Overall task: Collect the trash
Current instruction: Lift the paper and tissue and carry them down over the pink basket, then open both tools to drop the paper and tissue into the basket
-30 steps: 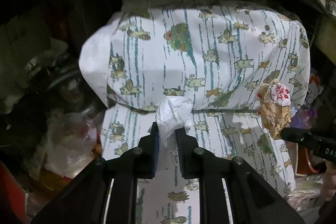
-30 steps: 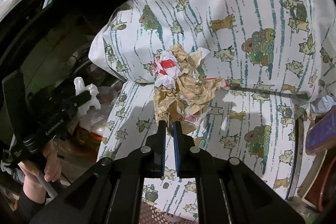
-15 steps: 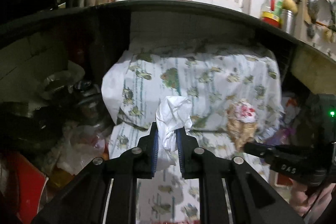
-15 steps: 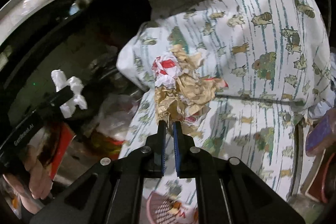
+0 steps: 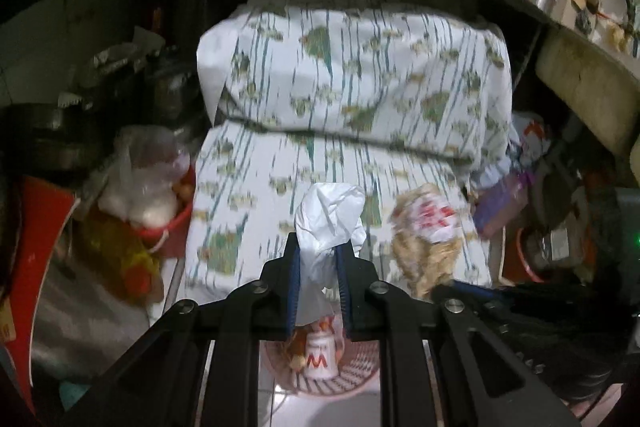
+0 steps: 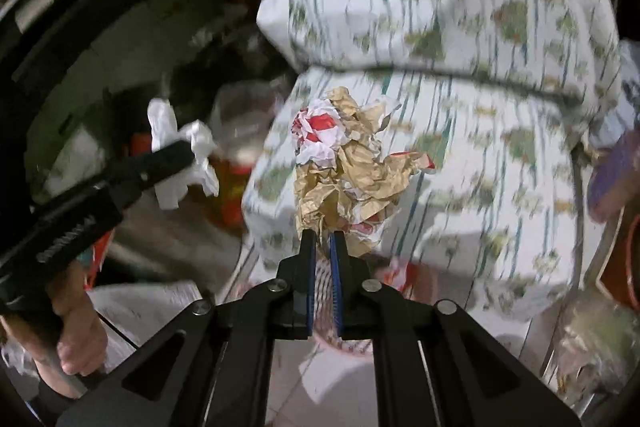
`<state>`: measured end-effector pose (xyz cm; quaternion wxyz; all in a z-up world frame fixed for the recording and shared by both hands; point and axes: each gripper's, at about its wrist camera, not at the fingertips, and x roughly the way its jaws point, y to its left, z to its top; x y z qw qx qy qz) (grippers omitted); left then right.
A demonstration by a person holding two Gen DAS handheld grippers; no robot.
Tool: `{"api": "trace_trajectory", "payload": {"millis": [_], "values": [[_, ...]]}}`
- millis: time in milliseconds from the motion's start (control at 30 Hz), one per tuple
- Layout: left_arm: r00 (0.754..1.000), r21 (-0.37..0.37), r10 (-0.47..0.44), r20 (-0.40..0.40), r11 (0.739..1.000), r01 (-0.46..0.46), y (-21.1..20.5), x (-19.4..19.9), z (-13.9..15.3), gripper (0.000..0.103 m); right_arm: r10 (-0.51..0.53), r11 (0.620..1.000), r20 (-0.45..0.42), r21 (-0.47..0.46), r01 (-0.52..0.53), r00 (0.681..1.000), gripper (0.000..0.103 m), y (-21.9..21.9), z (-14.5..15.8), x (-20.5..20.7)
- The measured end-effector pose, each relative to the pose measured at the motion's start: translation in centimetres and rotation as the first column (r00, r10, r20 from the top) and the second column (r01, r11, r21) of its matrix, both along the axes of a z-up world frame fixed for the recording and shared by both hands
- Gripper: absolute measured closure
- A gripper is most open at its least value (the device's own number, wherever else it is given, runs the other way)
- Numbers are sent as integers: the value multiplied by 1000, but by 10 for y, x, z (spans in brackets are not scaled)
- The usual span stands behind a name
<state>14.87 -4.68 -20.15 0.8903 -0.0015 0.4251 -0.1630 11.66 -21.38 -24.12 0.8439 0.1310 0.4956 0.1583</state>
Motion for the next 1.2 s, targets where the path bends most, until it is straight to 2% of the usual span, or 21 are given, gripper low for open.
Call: {"api": "trace_trajectory", "payload": {"millis": [100, 200, 300, 467, 567, 733, 767, 800, 833, 867, 1067, 1200], "values": [[997, -27, -40, -70, 999, 39, 1, -7, -21, 86, 23, 1000, -54, -10, -23, 998, 96, 7, -25, -9], [994, 14, -16, -107, 1000, 18, 7, -7, -45, 86, 21, 1000, -153, -1, -22, 988, 96, 6, -55, -10], [987, 24, -8, -161, 1000, 12, 12, -3, -66, 86, 20, 1000, -206, 20, -16, 978, 95, 0, -74, -11], [981, 83, -34, -189, 995, 51, 7, 0, -82, 86, 13, 1000, -253, 24, -7, 967, 94, -3, -92, -10], [976, 87, -43, -214, 994, 63, 7, 4, -88, 86, 9, 999, -276, 41, 2, 961, 94, -5, -100, -6], [950, 75, -53, -306, 994, 80, 1, 14, -113, 85, -24, 999, -296, 30, 35, 955, 94, -11, -110, 2], [942, 63, -56, -330, 995, 81, 0, 16, -120, 75, -31, 999, -296, 28, 41, 955, 94, -12, -110, 3], [939, 48, -56, -339, 996, 77, 0, 16, -123, 59, -39, 999, -294, 25, 48, 955, 94, -12, -111, 5], [938, 27, -49, -343, 998, 61, 1, 17, -126, 48, -44, 998, -293, 24, 54, 955, 94, -14, -111, 6], [941, 29, -30, -337, 999, 42, 2, 17, -127, 30, -49, 998, -295, 28, 59, 954, 94, -16, -111, 7], [964, 73, 6, -265, 997, 14, 8, 18, -118, 28, -97, 992, -267, 49, 114, 959, 94, -33, -101, 12], [982, 100, 35, -184, 995, -17, 16, 14, -96, 28, -114, 993, -151, -34, 110, 982, 86, -31, -68, 7]]}}
